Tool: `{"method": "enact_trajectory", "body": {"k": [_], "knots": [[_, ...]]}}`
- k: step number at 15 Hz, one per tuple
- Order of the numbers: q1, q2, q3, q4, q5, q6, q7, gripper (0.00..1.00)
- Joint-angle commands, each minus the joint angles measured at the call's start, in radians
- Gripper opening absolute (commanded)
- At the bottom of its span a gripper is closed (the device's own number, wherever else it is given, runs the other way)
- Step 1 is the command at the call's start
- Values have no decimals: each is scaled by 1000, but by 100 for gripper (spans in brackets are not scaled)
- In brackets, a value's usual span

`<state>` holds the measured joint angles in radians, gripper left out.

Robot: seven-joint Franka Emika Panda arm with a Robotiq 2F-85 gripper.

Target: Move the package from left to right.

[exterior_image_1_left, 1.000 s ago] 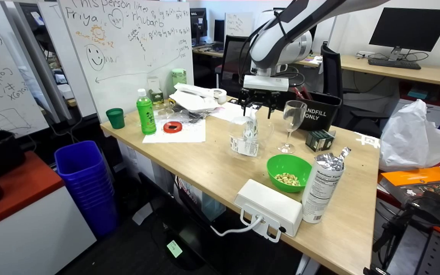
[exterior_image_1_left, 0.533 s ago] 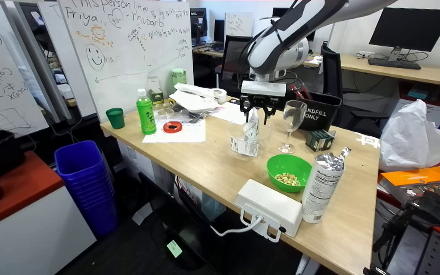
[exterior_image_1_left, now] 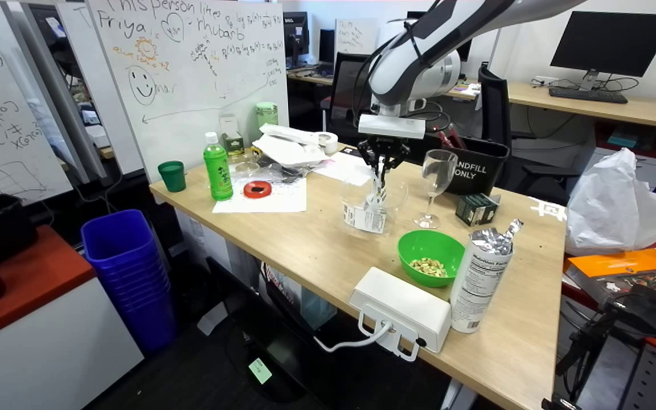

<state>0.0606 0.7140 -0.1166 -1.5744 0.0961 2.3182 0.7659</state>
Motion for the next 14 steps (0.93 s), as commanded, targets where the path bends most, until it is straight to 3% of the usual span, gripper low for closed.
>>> {"method": "enact_trajectory", "body": {"k": [1,8,14], "knots": [[-17,-30,13,-31,18,8,-40,0],[-36,-162,27,-135,37,57,-152,0],[-98,-434,63,-345,154,69,-443,0]]}}
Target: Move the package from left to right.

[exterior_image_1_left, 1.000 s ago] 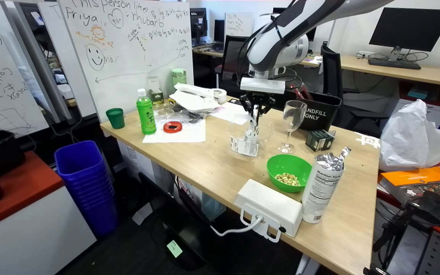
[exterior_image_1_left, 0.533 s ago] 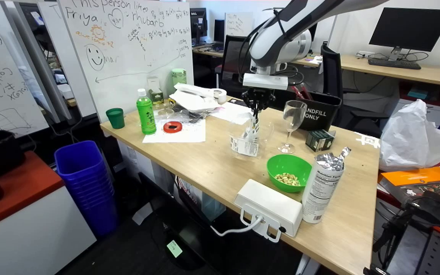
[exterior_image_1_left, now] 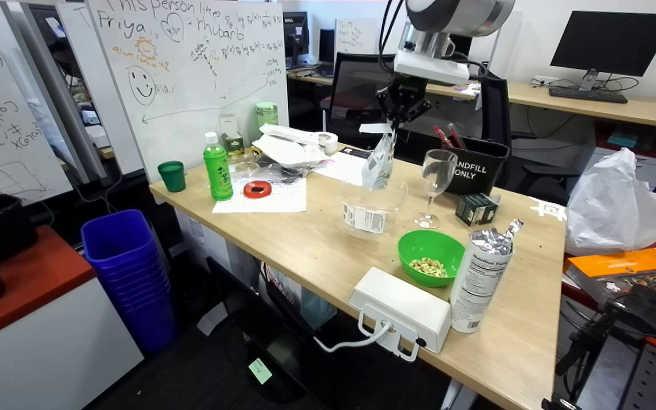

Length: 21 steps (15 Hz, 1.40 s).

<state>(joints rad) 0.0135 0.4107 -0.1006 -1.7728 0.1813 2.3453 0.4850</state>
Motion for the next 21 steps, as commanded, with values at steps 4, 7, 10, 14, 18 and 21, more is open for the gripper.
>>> {"method": "enact_trajectory", "body": {"k": [4,7,10,14,18,21], "knots": [[-97,-351,56,-331,186,-14,-485,0],[-109,-507,17,-449,215,-83,-714,0],[-117,-628,-59,-528,198,-182,-938,0],[-137,-662,-182,-583,166,-323,-1155,0],[-184,-572,-232,-648,161,-226,-1131,0],[-202,-478,-226,-661,161,-94,-1077,0]]}}
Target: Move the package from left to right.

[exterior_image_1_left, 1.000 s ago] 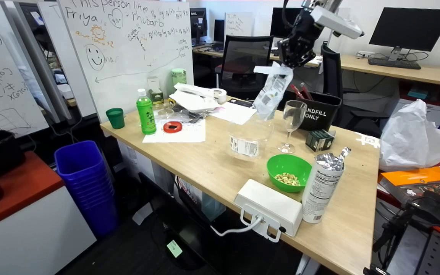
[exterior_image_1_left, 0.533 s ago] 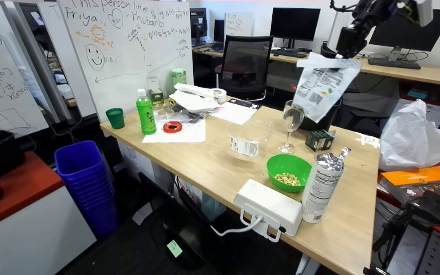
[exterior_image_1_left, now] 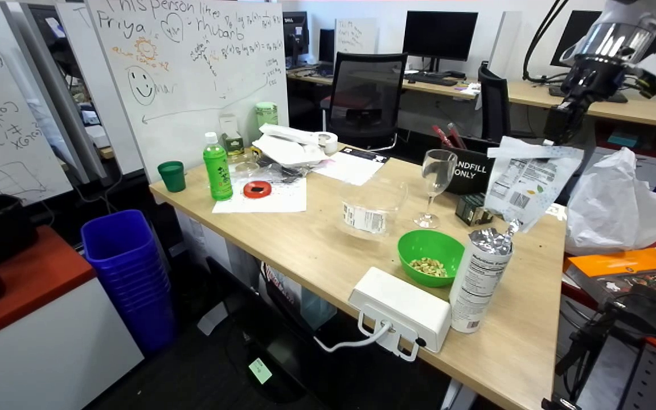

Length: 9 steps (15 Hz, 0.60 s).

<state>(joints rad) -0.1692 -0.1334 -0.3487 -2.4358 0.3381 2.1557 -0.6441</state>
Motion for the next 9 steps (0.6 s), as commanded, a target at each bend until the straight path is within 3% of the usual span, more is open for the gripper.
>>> {"method": "enact_trajectory", "body": {"k": [1,5,9], "knots": [[-23,98,28,2,-10,136,78,0],[-34,216,48,1,-45,277,198,0],[-49,285,72,2,-60,307,263,0]]}}
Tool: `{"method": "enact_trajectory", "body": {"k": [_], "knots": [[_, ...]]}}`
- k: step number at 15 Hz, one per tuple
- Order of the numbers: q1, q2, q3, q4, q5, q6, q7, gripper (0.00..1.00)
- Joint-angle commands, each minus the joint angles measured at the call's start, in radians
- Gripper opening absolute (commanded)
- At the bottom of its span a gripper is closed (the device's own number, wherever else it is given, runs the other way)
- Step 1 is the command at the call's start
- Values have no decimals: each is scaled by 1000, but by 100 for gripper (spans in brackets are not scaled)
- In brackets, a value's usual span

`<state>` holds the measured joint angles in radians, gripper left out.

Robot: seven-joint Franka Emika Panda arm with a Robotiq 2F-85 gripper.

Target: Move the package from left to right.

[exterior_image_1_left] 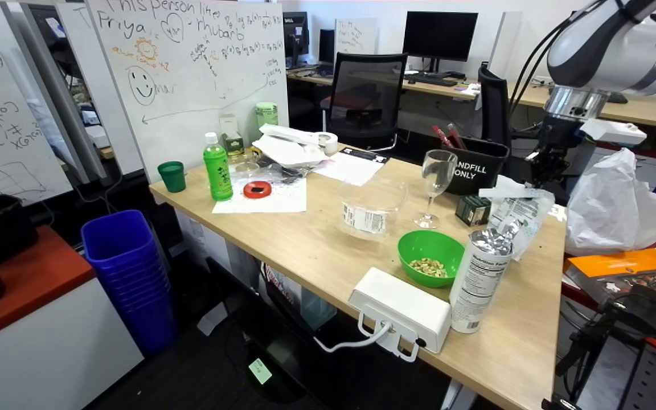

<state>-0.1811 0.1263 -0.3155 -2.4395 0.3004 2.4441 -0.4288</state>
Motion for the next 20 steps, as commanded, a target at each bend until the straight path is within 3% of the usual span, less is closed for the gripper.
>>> {"method": "enact_trajectory", "body": {"k": [1,2,6,12,13,14,16,20], "knots": [[-40,33,43,6,-26,19,59,6],[-42,39,46,7,-34,14,71,28],[-51,-4,53,15,-66,-35,92,56],[-41,-218,39,70,-86,-280,75,98],[-36,-253,36,76,-90,-331,67,99],[-30,-224,35,74,-72,-270,72,87],[-27,-272,31,73,-78,-320,72,99],[-28,-259,32,71,-79,-324,72,100]]}}
